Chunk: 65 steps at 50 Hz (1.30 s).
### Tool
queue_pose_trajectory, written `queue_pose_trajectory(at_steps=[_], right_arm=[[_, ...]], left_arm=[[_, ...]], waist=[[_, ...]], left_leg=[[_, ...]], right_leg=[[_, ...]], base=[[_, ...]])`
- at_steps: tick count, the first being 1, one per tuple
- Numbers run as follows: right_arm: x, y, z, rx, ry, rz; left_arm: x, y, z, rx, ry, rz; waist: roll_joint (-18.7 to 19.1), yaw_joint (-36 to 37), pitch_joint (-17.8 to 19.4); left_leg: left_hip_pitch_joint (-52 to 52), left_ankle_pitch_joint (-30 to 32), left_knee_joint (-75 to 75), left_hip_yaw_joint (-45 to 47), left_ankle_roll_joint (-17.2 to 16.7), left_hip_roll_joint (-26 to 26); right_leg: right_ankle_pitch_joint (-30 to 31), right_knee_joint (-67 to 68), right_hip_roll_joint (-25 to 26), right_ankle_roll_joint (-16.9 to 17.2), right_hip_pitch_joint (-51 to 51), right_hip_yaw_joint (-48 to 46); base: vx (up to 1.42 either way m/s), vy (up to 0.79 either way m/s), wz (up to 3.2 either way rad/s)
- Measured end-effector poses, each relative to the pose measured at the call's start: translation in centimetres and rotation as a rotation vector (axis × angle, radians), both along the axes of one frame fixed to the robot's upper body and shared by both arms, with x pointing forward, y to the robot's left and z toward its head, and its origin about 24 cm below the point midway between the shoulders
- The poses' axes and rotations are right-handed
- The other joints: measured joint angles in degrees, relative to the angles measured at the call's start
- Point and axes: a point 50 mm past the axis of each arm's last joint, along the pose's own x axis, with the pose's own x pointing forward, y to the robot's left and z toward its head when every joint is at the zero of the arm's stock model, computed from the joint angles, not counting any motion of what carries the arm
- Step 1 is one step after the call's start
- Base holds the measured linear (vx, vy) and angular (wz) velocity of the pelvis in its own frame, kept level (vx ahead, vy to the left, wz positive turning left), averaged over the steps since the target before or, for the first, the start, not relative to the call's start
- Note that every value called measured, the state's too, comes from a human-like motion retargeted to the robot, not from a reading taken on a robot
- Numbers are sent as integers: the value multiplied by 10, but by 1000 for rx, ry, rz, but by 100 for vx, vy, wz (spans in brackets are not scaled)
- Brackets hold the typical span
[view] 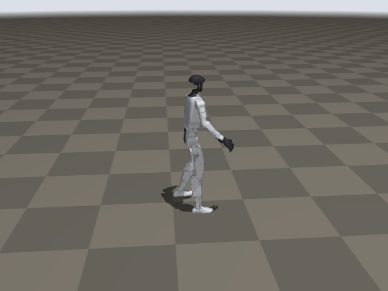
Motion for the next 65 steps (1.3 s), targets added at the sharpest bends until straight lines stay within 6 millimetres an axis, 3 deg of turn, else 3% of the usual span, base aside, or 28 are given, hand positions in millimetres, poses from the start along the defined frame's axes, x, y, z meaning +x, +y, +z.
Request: queue_pose_trajectory(at_steps=[3,8,13,15,18,20,23,27,32,35,38,40,45,50,54,57,60,65], right_arm=[[-50,-8,-33,16,136,-140],[-150,-14,-79,37,450,-395],[-237,1,-99,132,824,-397],[-258,8,-101,179,930,-342],[-273,14,-101,224,1005,-268],[-273,13,-100,235,1014,-239],[-265,12,-101,228,988,-235],[-246,9,-101,186,931,-256],[-208,7,-101,107,836,-233],[-169,7,-97,51,734,-183],[-116,6,-84,-7,575,-119],[-79,5,-70,-44,449,-78],[14,7,-11,-117,91,11],[65,6,47,-146,-187,60],[72,1,68,-143,-272,75],[64,-5,63,-125,-251,63],[44,-12,43,-107,-167,29],[-13,-24,-9,-101,84,-42]], left_arm=[[45,0,9,50,-91,-64],[145,-20,42,68,-354,-209],[228,-59,91,9,-628,-403],[249,-73,110,-17,-721,-479],[268,-86,132,-47,-827,-565],[275,-90,143,-63,-879,-598],[276,-87,149,-72,-908,-607],[262,-75,135,-82,-857,-570],[220,-55,92,-82,-674,-473],[182,-40,63,-66,-536,-394],[140,-24,40,-44,-398,-317],[110,-15,28,-32,-315,-261],[53,-1,12,2,-198,-105],[6,-7,-1,-5,-118,-10],[-27,-20,-9,-62,-49,9],[-47,-27,-12,-117,10,-8],[-59,-32,-14,-163,63,-35],[-55,-31,-14,-181,90,-91]], waist=[[7,-20,-8],[23,-49,-9],[33,-64,2],[34,-63,9],[32,-57,18],[30,-52,22],[32,-36,15],[39,-5,-5],[53,50,-33],[58,82,-41],[58,111,-38],[55,128,-33],[48,161,11],[64,189,58],[74,200,85],[70,202,96],[56,198,100],[30,181,93]], left_leg=[[37,-6,-22,-49,-34,16],[69,-16,-142,-99,-90,44],[74,34,-241,-115,-113,47],[78,58,-266,-114,-112,43],[75,71,-268,-106,-106,29],[72,75,-267,-98,-101,16],[57,80,-267,-72,-109,22],[31,88,-266,-39,-117,39],[1,96,-264,-4,-120,70],[-13,102,-264,15,-122,82],[-28,111,-266,38,-128,83],[-40,116,-268,55,-135,77],[-74,107,-268,85,-143,52],[-98,62,-268,88,-119,40],[-102,54,-268,74,-97,29],[-93,69,-266,57,-78,16],[-81,76,-245,48,-51,0],[-60,47,-162,47,-15,1]], right_leg=[[1,-10,14,0,-9,-28],[-4,-18,31,0,-36,-79],[-12,-17,23,0,-53,-106],[-7,-16,20,0,-53,-106],[5,-14,12,0,-42,-100],[7,-5,4,0,-32,-89],[-3,22,20,-31,-26,-66],[-38,89,43,-77,-15,-61],[-106,223,74,-107,6,-51],[-124,276,90,-107,35,-28],[-96,267,97,-95,81,-3],[-87,219,95,-86,116,8],[-141,66,71,-54,167,13],[-125,18,61,-48,153,21],[-103,19,52,-45,121,21],[-84,22,43,-29,92,17],[-63,19,26,-1,64,8],[-33,6,21,0,19,-9]], base=[[-37,10,69],[-43,16,83],[-42,29,61],[-39,30,10],[-37,30,-21],[-35,29,-42],[-36,13,-67],[-36,7,-72],[-35,2,-70],[-38,-4,-58],[-43,-9,-49],[-48,-12,-40],[-56,-14,-25],[-58,-11,-13],[-53,-8,4],[-48,-5,17],[-43,-5,31],[-39,-13,39]])
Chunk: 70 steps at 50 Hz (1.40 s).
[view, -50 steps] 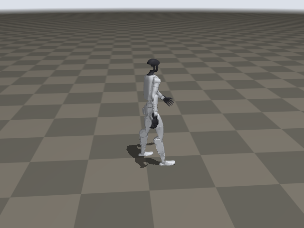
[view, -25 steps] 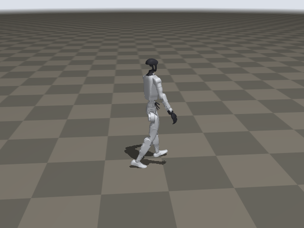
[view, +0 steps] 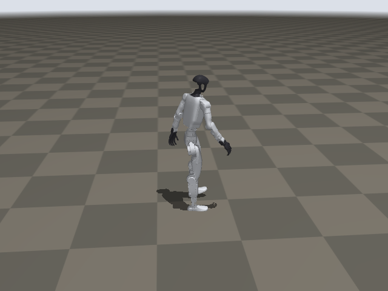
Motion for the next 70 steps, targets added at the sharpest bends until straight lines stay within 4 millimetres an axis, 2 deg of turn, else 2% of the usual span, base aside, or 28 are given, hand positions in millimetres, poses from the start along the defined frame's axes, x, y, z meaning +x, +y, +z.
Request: queue_pose_trajectory(at_steps=[5,8,11,15,18,21,25,29,31,33,35,38,43,48,50,53,55,57,60,62,66,70], right_arm=[[-90,-5,-53,16,338,-89],[-148,-3,-73,57,531,-161],[-196,0,-82,106,673,-244],[-236,6,-85,155,763,-341],[-245,9,-86,171,765,-383],[-244,12,-87,174,752,-391],[-236,18,-88,171,751,-348],[-227,23,-90,166,764,-274],[-222,22,-90,160,762,-252],[-216,19,-89,158,752,-244],[-214,17,-88,160,743,-250],[-215,13,-87,165,732,-272],[-210,9,-85,144,679,-280],[-176,6,-80,88,568,-235],[-158,6,-78,58,527,-210],[-123,8,-73,7,479,-157],[-98,11,-68,-21,451,-117],[-72,13,-60,-42,415,-78],[-31,16,-44,-61,338,-23],[-5,18,-29,-65,262,2],[40,21,6,-39,70,27],[61,23,33,23,-94,36]], left_arm=[[26,3,2,8,-40,-97],[54,6,6,33,-80,-162],[93,11,14,89,-143,-193],[160,15,37,185,-298,-169],[219,9,66,233,-475,-137],[273,-2,103,242,-672,-140],[327,-22,156,214,-910,-216],[355,-37,197,181,-1078,-324],[360,-42,209,164,-1135,-361],[361,-45,215,145,-1168,-382],[357,-45,211,120,-1169,-399],[340,-44,190,79,-1110,-417],[291,-31,132,37,-920,-374],[210,-7,67,40,-655,-188],[170,2,45,64,-531,-92],[109,14,21,114,-340,43],[69,17,12,137,-213,107],[32,17,6,142,-99,148],[-14,11,3,114,29,186],[-35,4,2,74,76,199],[-56,-7,1,-32,103,187],[-57,-10,2,-100,100,125]], waist=[[-13,-34,-17],[-8,-59,-30],[2,-85,-42],[19,-118,-55],[32,-146,-56],[44,-172,-49],[55,-193,-31],[57,-197,-16],[56,-201,-12],[60,-202,-15],[68,-197,-26],[79,-179,-54],[85,-140,-86],[75,-95,-96],[66,-77,-97],[50,-51,-90],[43,-33,-83],[41,-16,-74],[40,3,-59],[34,8,-50],[9,0,-34],[-21,-23,-33]], left_leg=[[40,-58,111,-15,21,-4],[77,-73,156,-32,14,4],[124,-61,157,-53,-12,17],[182,-41,91,-87,-61,38],[203,-50,23,-104,-88,50],[208,-57,-32,-105,-104,56],[204,-42,-74,-94,-107,57],[194,-18,-89,-82,-100,43],[186,-7,-89,-80,-90,25],[172,5,-89,-71,-86,20],[154,17,-89,-57,-83,26],[125,31,-86,-36,-79,41],[94,46,-81,-2,-75,55],[69,68,-84,43,-79,53],[56,80,-87,65,-83,48],[35,101,-94,99,-94,40],[22,114,-99,117,-99,39],[13,122,-101,123,-99,40],[4,122,-100,115,-91,45],[2,111,-90,111,-75,37],[3,79,-40,125,-29,12],[5,32,66,112,16,-12]], right_leg=[[3,-7,-15,0,-24,-20],[-6,-8,-16,0,-31,-37],[-14,-11,-9,0,-39,-55],[-17,-20,8,0,-58,-76],[-27,-24,15,0,-76,-91],[-51,-24,18,0,-92,-100],[-96,-24,20,0,-106,-97],[-101,-24,8,0,-104,-114],[-82,-23,-9,-1,-89,-125],[-70,0,-12,-28,-81,-121],[-71,48,-2,-68,-81,-102],[-88,158,19,-114,-91,-59],[-111,280,39,-139,-57,-15],[-80,249,26,-125,27,-2],[-69,194,15,-105,58,4],[-87,100,5,-54,82,23],[-92,58,1,-22,82,39],[-81,33,2,-4,75,53],[-53,10,10,0,60,72],[-36,1,5,0,49,79],[-6,-10,-18,0,23,78],[10,-9,-46,0,1,67]], base=[[-31,0,45],[-29,8,51],[-32,11,54],[-39,14,53],[-46,18,55],[-49,22,41],[-48,26,4],[-46,27,-32],[-41,35,-27],[-40,23,-43],[-39,9,-62],[-34,5,-69],[-30,-2,-68],[-35,-11,-77],[-42,-18,-77],[-46,-21,-76],[-47,-22,-80],[-46,-23,-79],[-44,-24,-62],[-42,-18,-29],[-38,-14,13],[-32,-12,49]])
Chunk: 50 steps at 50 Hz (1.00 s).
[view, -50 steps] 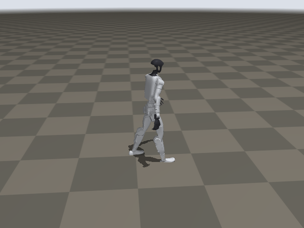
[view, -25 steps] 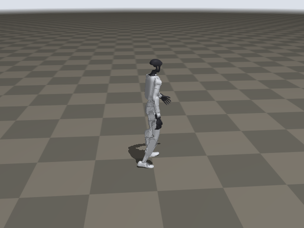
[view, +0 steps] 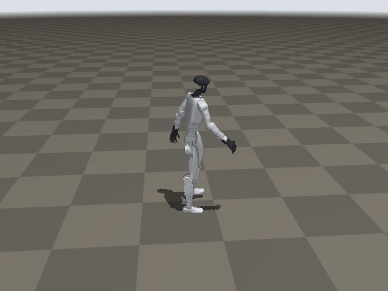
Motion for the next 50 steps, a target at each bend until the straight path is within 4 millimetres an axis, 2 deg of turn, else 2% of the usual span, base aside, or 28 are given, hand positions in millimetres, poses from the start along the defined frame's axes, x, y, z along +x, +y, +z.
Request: queue_pose_trajectory(at_steps=[3,7,10,15,19,22,25,28,31,32,33,35,38,42,45,47,50], right_arm=[[-3,-3,5,46,-53,-18],[-26,-11,-11,71,-24,-95],[-55,-19,-34,61,72,-165],[-118,-25,-75,36,316,-232],[-158,-24,-94,33,464,-241],[-182,-23,-101,37,529,-248],[-208,-17,-108,52,587,-260],[-238,-8,-114,78,665,-256],[-269,1,-119,119,765,-225],[-278,4,-119,139,800,-208],[-287,8,-120,166,836,-187],[-306,14,-120,229,913,-141],[-331,21,-119,309,1018,-86],[-346,21,-118,320,1082,-76],[-344,18,-120,258,1079,-110],[-334,15,-123,195,1055,-139],[-307,11,-126,104,995,-178]], left_arm=[[12,5,0,9,-16,-58],[48,16,1,94,-66,-139],[92,24,4,175,-143,-191],[187,22,23,261,-357,-243],[275,4,59,265,-619,-241],[335,-15,100,234,-846,-224],[377,-30,144,184,-1060,-219],[404,-39,186,128,-1240,-225],[419,-43,219,78,-1367,-231],[422,-44,227,64,-1396,-234],[424,-43,234,52,-1416,-239],[424,-41,240,27,-1432,-257],[419,-39,233,25,-1406,-288],[401,-30,204,55,-1313,-298],[375,-19,168,91,-1199,-288],[351,-9,140,123,-1107,-260],[305,7,99,179,-953,-168]], waist=[[-12,-22,-9],[-11,-54,-26],[-6,-77,-36],[8,-112,-46],[24,-143,-42],[38,-171,-29],[50,-197,-17],[55,-212,-5],[57,-227,3],[61,-231,3],[67,-232,1],[85,-230,-11],[101,-219,-31],[106,-208,-47],[103,-192,-60],[97,-177,-66],[82,-146,-71]], left_leg=[[2,-42,100,-43,16,-8],[25,-88,199,-98,20,2],[59,-93,220,-125,13,17],[131,-55,153,-158,-26,39],[175,-60,42,-166,-73,58],[196,-79,-38,-163,-100,65],[206,-86,-91,-152,-114,69],[210,-74,-123,-137,-116,65],[207,-57,-138,-135,-96,45],[203,-51,-140,-134,-89,42],[196,-44,-141,-130,-86,49],[178,-31,-141,-120,-79,69],[156,-22,-137,-109,-72,93],[136,-13,-130,-103,-66,100],[119,-5,-125,-97,-62,96],[109,1,-122,-90,-61,89],[90,14,-120,-74,-63,73]], right_leg=[[3,5,-9,0,-8,-15],[4,13,-4,0,-12,-44],[9,17,3,0,-16,-69],[31,19,14,0,-34,-105],[53,7,29,0,-56,-127],[52,-9,38,0,-67,-138],[22,-14,45,0,-78,-138],[-9,-14,43,0,-85,-158],[-15,-3,14,-4,-73,-207],[-18,14,6,-15,-71,-217],[-23,41,11,-40,-74,-216],[-46,136,27,-86,-101,-187],[-92,341,53,-113,-154,-119],[-106,488,70,-118,-149,-69],[-88,487,76,-118,-104,-39],[-62,429,73,-116,-57,-23],[-47,288,54,-108,18,-14]], base=[[-27,-8,61],[-27,-2,72],[-29,4,78],[-34,13,69],[-43,16,53],[-47,23,40],[-45,26,11],[-43,27,-20],[-38,36,-20],[-37,29,-24],[-38,17,-39],[-37,7,-54],[-31,3,-45],[-26,-3,-22],[-27,-9,-24],[-29,-14,-32],[-33,-19,-38]])
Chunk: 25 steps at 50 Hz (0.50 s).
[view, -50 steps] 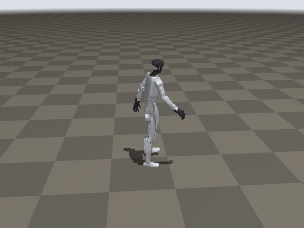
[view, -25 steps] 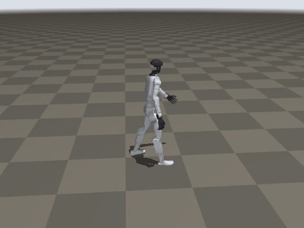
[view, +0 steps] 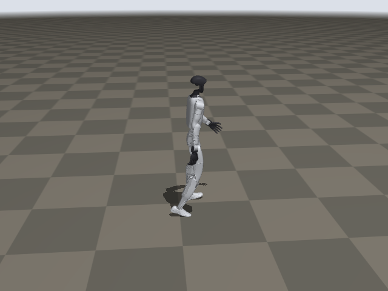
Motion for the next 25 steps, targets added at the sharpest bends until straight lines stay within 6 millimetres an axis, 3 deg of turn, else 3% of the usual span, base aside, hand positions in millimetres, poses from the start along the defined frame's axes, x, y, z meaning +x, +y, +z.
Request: queue_pose_trajectory(at_steps=[3,7,10,15,20,23,25], right_arm=[[49,-5,1,-71,-105,-14],[138,-22,19,-137,-329,-78],[204,-43,51,-185,-522,-114],[293,-75,126,-263,-832,-105],[339,-90,194,-299,-1118,-80],[347,-91,219,-296,-1261,-56],[347,-89,228,-286,-1325,-30]], left_arm=[[-54,17,-35,2,149,173],[-141,29,-72,-13,384,409],[-213,26,-90,-46,595,553],[-318,5,-95,-125,929,594],[-389,-17,-83,-192,1184,394],[-407,-24,-78,-213,1253,262],[-406,-25,-78,-213,1258,204]], waist=[[-19,35,4],[-23,78,24],[-20,98,41],[-61,104,62],[-91,80,53],[-89,66,39],[-88,55,29]], left_leg=[[-23,21,-2,18,-5,-15],[-48,55,-2,24,-9,-19],[-65,60,17,6,5,-24],[-123,-20,175,3,80,-79],[-207,-133,486,11,138,-103],[-208,-162,590,-11,140,-108],[-191,-168,613,-29,134,-115]], right_leg=[[-34,-138,-19,31,51,-2],[-34,-237,-23,67,77,-6],[-14,-274,-28,79,84,-6],[17,-292,-87,95,58,-12],[36,-283,-125,94,25,-28],[42,-277,-120,93,14,-37],[47,-275,-117,97,7,-43]], base=[[-39,-23,-36],[-42,-23,-29],[-43,-20,-8],[-43,-15,29],[-35,-6,55],[-29,-1,40],[-28,1,40]])
